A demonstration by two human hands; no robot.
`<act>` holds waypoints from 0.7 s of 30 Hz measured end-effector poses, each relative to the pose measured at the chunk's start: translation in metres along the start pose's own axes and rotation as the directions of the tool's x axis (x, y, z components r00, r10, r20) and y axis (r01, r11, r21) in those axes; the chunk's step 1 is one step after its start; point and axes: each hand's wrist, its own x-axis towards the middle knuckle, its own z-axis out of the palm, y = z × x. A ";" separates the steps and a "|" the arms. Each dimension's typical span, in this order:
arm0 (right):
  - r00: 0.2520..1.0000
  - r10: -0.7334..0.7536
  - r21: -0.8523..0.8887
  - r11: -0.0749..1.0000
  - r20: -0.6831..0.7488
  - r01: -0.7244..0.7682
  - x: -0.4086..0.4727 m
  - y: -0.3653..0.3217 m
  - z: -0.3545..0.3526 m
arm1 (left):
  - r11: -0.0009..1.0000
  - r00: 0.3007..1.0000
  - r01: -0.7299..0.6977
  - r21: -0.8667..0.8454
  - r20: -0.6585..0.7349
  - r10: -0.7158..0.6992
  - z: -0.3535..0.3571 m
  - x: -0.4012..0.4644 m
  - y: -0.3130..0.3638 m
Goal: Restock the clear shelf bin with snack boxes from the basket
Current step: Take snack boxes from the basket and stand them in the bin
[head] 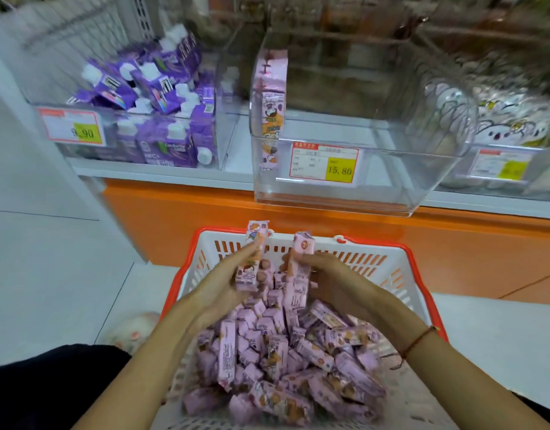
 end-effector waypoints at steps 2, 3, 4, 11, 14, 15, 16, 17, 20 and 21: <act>0.996 -0.038 0.070 0.997 0.074 0.033 -0.015 -0.020 0.012 | 0.994 0.998 -0.068 0.082 -0.010 0.069 0.005 -0.006 0.012; 0.994 -0.059 0.109 0.993 0.089 0.049 -0.022 -0.030 0.017 | 0.986 0.996 -0.089 0.144 -0.006 0.091 0.008 -0.008 0.019; 0.992 -0.077 0.134 0.989 0.096 0.064 -0.029 -0.041 0.024 | 0.974 0.993 -0.110 0.199 -0.015 0.115 0.012 -0.013 0.026; 0.919 -0.391 -0.304 0.870 0.057 0.389 -0.083 -0.113 0.061 | 0.787 0.895 -0.422 0.449 0.071 0.440 0.046 -0.063 0.078; 0.819 -0.570 -0.313 0.791 -0.064 0.526 -0.101 -0.156 0.059 | 0.552 0.716 -0.669 0.498 0.234 0.657 0.085 -0.091 0.129; 0.780 -0.615 -0.302 0.769 -0.112 0.563 -0.103 -0.170 0.054 | 0.472 0.661 -0.714 0.517 0.276 0.698 0.097 -0.093 0.148; 0.754 -0.638 -0.289 0.759 -0.155 0.584 -0.104 -0.184 0.048 | 0.417 0.622 -0.741 0.526 0.304 0.722 0.110 -0.092 0.166; 0.743 -0.642 -0.287 0.760 -0.188 0.584 -0.102 -0.196 0.040 | 0.378 0.601 -0.747 0.546 0.313 0.736 0.121 -0.087 0.182; 0.791 -0.567 -0.262 0.819 -0.229 0.511 -0.091 -0.221 0.021 | 0.237 0.603 -0.682 0.692 0.348 0.718 0.143 -0.067 0.212; 0.805 -0.541 -0.263 0.836 -0.243 0.482 -0.086 -0.226 0.014 | 0.193 0.623 -0.648 0.737 0.366 0.691 0.145 -0.058 0.217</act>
